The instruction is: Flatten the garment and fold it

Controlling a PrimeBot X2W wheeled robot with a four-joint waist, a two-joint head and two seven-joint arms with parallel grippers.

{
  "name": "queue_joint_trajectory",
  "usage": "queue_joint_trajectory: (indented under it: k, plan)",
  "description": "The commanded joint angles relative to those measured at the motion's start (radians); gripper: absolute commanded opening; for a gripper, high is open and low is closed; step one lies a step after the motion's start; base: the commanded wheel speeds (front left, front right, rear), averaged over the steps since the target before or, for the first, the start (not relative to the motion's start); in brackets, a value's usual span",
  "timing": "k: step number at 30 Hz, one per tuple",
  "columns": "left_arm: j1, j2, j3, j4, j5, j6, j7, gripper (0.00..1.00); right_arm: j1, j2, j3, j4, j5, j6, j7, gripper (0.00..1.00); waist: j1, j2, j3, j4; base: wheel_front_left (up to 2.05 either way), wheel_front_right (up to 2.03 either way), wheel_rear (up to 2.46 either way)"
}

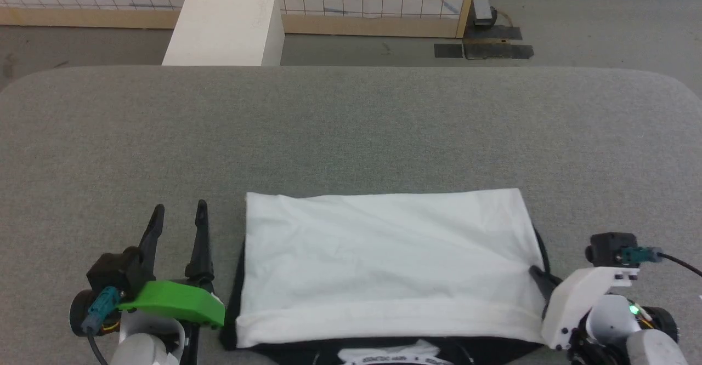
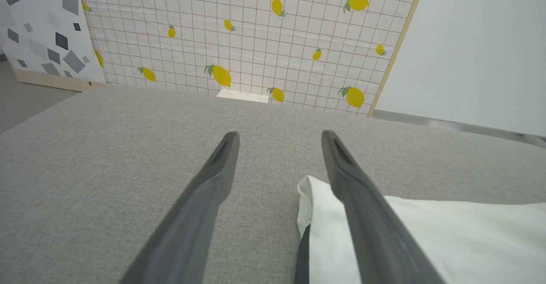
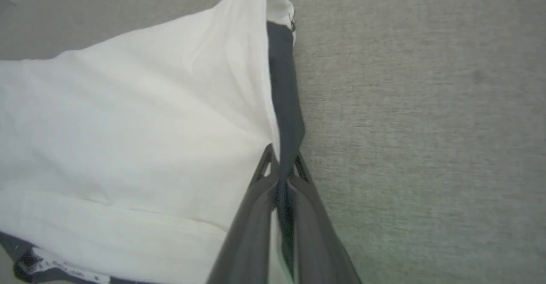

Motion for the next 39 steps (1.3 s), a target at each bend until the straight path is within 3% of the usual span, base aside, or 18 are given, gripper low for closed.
queue_joint_trajectory:
  k: [1, 8, 12, 17, 21, 24, 32, 39]
  plan:
    - [0.009, -0.006, 0.006, 0.003, 0.009, -0.007, -0.005, 1.0, 0.023, -0.004, -0.038, -0.025, -0.027, -0.002, 0.007, 0.0, 0.0, 0.011, -0.004, -0.003, 0.0, 0.0, 0.0]
    - [0.019, -0.019, 0.017, 0.007, 0.022, -0.02, -0.005, 1.0, 0.103, -0.004, -0.248, -0.156, -0.174, -0.002, 0.052, 0.0, 0.0, 0.011, -0.012, -0.006, 0.0, 0.0, 0.0]
    - [0.028, -0.024, 0.024, 0.01, 0.028, -0.025, -0.005, 1.0, 0.129, -0.004, -0.241, -0.235, -0.181, -0.002, 0.065, 0.0, 0.0, 0.011, -0.02, -0.014, 0.0, 0.0, 0.0]
    - [0.033, -0.028, 0.028, 0.013, 0.035, -0.03, -0.005, 1.0, 0.158, -0.004, -0.099, -0.394, -0.129, -0.002, 0.103, 0.0, 0.0, 0.011, -0.024, -0.016, 0.0, 0.0, 0.0]
    - [0.025, -0.032, 0.028, 0.015, 0.04, -0.033, -0.005, 1.0, 0.159, -0.004, 0.095, -0.535, -0.086, -0.002, 0.139, 0.0, 0.0, 0.011, -0.017, -0.009, 0.0, 0.0, 0.0]
    - [0.014, -0.037, 0.024, 0.016, 0.043, -0.035, -0.005, 1.0, 0.125, -0.004, 0.227, -0.571, -0.096, -0.002, 0.148, 0.0, 0.0, 0.011, -0.007, 0.003, 0.0, 0.0, 0.0]
    - [-0.03, -0.051, 0.002, 0.019, 0.043, -0.041, -0.005, 1.0, -0.055, -0.004, 0.499, -0.401, -0.138, -0.002, 0.156, 0.0, 0.0, 0.011, 0.047, 0.06, 0.0, 0.0, 0.0]
    - [-0.066, -0.061, -0.004, 0.024, 0.04, -0.044, -0.005, 1.0, -0.181, -0.004, 0.597, -0.176, -0.112, -0.002, 0.164, 0.0, 0.0, 0.011, 0.102, 0.109, 0.0, 0.0, 0.0]
